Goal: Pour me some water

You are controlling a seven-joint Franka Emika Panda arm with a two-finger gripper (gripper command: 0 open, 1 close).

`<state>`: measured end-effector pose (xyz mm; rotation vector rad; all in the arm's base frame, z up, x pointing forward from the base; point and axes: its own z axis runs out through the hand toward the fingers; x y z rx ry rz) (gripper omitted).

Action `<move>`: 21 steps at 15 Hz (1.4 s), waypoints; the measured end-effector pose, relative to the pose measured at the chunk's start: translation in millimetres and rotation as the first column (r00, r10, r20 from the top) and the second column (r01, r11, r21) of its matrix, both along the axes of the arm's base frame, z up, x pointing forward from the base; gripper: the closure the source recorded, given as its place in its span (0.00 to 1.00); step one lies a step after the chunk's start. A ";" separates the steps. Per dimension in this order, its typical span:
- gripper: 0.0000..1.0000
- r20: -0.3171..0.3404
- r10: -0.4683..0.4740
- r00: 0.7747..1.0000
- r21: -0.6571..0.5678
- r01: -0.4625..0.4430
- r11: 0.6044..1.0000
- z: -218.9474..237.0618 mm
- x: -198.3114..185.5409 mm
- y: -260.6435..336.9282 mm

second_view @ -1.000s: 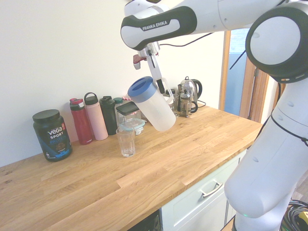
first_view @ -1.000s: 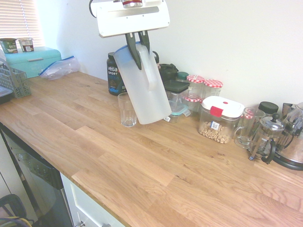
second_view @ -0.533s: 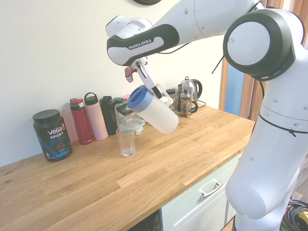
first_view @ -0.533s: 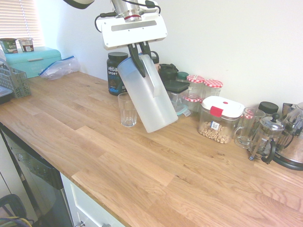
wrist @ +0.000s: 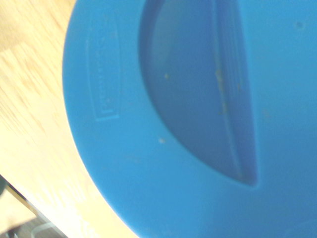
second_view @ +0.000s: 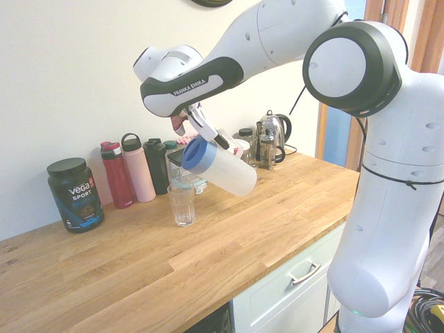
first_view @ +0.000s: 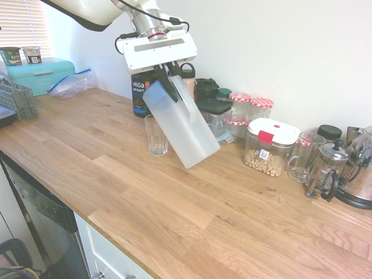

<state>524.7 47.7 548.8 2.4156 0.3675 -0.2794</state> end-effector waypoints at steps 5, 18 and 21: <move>1.00 -0.018 0.030 0.999 -0.091 -0.032 0.995 -2.9 1.1 9.3; 1.00 -0.095 0.054 0.994 -0.229 -0.074 0.971 -42.6 -6.0 20.8; 1.00 -0.098 0.057 0.994 -0.231 -0.078 0.970 -44.6 -6.8 22.5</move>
